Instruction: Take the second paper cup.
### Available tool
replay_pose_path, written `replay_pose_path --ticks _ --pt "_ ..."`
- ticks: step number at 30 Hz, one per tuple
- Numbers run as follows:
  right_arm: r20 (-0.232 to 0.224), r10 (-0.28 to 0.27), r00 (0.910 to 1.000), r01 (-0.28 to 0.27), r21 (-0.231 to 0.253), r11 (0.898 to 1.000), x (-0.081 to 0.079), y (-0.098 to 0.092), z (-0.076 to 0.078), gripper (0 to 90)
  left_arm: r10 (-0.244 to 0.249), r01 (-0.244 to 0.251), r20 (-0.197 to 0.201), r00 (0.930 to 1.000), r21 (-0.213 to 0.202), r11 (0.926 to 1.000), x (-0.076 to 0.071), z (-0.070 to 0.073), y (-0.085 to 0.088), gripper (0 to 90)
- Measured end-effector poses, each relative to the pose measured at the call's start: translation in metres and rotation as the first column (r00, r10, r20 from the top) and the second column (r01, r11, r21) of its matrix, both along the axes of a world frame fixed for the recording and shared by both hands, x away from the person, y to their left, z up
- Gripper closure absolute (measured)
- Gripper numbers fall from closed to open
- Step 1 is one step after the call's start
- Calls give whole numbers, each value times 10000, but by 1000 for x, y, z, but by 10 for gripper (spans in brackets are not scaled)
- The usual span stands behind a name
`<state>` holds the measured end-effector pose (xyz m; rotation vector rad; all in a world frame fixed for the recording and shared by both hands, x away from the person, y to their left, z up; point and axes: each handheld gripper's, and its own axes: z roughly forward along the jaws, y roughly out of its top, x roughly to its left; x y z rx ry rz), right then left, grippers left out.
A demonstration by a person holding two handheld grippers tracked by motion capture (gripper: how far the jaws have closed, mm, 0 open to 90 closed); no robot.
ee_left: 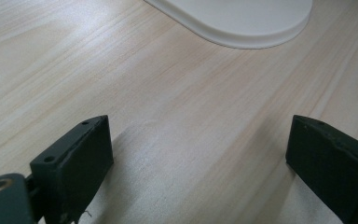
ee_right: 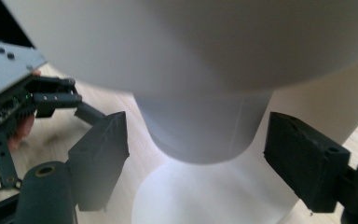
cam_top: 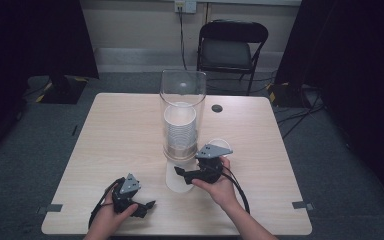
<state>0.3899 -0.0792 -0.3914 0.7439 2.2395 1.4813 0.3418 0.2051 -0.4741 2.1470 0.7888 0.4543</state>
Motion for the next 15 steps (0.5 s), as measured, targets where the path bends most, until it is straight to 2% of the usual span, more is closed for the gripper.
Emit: replay_pose_path --ticks 4,8,14,15 --pt "-17 -32 10000 33 181 9998 1 1 1 246 5 -5 -5 10000 -24 10000 0 0 0 66" --pt "208 99 9997 -102 133 9999 3 1 1 352 7 -7 -1 10000 -27 10000 0 0 0 66" --pt "537 103 9985 -100 -52 9999 2 1 -2 369 3 -3 -12 10000 -20 10000 0 0 0 66" --pt "407 85 9991 -59 -638 9979 3 2 -8 371 1 -1 -12 10000 -13 10000 0 0 0 66"
